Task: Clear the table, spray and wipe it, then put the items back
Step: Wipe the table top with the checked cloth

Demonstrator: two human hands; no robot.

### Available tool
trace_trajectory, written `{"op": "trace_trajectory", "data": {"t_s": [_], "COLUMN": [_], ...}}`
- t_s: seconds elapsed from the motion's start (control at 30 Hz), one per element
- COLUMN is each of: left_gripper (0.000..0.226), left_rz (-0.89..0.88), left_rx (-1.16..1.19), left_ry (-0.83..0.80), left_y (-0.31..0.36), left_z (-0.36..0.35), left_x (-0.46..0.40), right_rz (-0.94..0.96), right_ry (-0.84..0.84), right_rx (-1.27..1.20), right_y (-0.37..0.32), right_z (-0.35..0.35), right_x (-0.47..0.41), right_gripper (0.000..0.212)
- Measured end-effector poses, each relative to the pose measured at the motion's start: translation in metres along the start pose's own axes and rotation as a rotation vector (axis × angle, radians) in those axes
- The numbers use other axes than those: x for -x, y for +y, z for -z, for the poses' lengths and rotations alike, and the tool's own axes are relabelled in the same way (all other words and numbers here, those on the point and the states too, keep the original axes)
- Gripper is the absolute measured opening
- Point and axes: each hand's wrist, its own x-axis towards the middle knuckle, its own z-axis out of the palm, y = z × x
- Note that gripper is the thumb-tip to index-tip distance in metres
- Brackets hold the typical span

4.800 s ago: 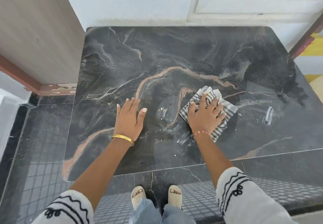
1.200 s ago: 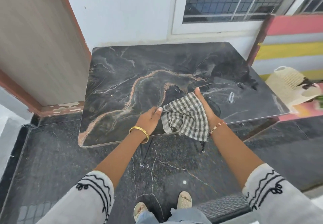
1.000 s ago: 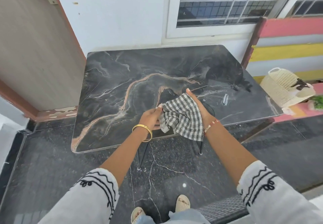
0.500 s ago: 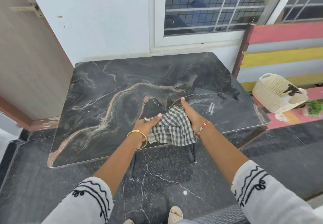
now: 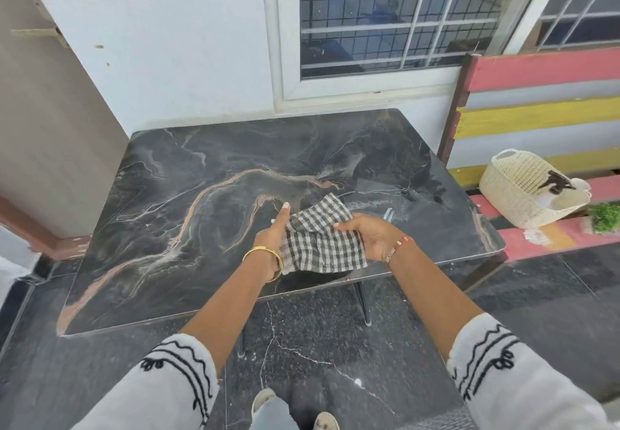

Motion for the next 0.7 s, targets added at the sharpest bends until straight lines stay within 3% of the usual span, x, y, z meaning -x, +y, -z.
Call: {"op": "trace_trajectory", "data": {"t_s": [0.07, 0.23, 0.37, 0.47, 0.6, 0.7], "left_gripper": [0.100, 0.048, 0.050, 0.039, 0.037, 0.034], "left_rz": [0.001, -0.040, -0.089, -0.169, -0.194, -0.265], "left_rx": [-0.079, -0.219, -0.287, -0.366, -0.376, -0.577], "left_ry": [-0.052, -0.003, 0.059, 0.119, 0.159, 0.240], "left_y": [0.003, 0.006, 0.015, 0.030, 0.052, 0.063], "left_z": [-0.005, -0.015, -0.033, -0.047, -0.064, -0.070], "left_x": [-0.005, -0.030, -0.055, -0.079, -0.121, -0.147], "right_rz": [0.048, 0.123, 0.170, 0.192, 0.225, 0.251], "right_ry": [0.052, 0.163, 0.244, 0.279, 0.245, 0.363], "right_rx": [-0.074, -0.137, -0.048, 0.042, 0.101, 0.213], "right_y": [-0.007, -0.021, -0.038, -0.057, -0.091, -0.106], "right_z": [0.004, 0.015, 0.028, 0.043, 0.067, 0.081], "right_x": [-0.005, -0.030, -0.053, -0.075, -0.111, -0.130], "right_gripper": [0.017, 0.004, 0.009, 0.011, 0.020, 0.021]}}
